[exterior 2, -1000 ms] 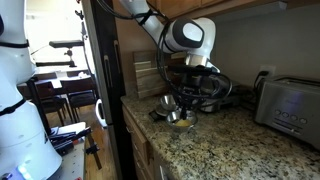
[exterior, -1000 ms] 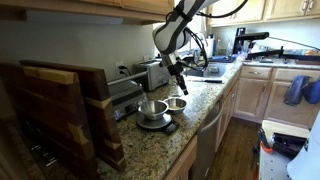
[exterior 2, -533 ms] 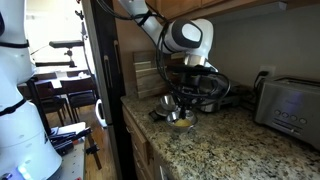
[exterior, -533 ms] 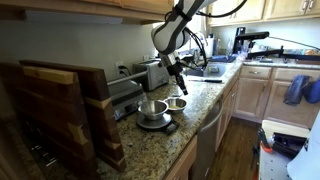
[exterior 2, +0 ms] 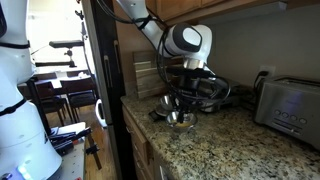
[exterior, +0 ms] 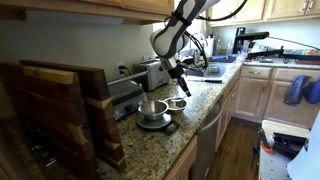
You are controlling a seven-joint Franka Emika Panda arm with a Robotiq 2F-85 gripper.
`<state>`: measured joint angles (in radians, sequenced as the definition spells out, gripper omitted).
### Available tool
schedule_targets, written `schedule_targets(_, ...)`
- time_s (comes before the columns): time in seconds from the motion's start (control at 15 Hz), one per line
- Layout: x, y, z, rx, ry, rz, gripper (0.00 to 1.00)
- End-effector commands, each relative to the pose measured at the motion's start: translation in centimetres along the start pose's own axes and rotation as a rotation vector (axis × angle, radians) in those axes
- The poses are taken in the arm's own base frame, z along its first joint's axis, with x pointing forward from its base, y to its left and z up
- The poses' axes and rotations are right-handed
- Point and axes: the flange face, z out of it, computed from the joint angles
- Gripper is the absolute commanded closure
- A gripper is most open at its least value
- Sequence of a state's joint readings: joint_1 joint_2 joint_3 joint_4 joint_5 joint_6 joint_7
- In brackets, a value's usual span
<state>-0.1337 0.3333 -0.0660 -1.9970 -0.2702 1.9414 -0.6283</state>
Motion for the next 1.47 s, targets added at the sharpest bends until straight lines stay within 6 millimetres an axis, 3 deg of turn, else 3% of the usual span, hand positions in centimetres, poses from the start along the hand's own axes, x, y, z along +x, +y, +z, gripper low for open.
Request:
schedule_targets(0.0, -0.8, -0.8, -0.7, -0.026, -0.073, -0.034, 0.98)
schedule_targets(0.6, 1.4, -2.1, -0.3, -0.151, -0.286, -0.163, 0.98)
schedule_targets(1.4, 4.9, -3.5, 0.8, -0.284, -0.383, -0.294, 0.98)
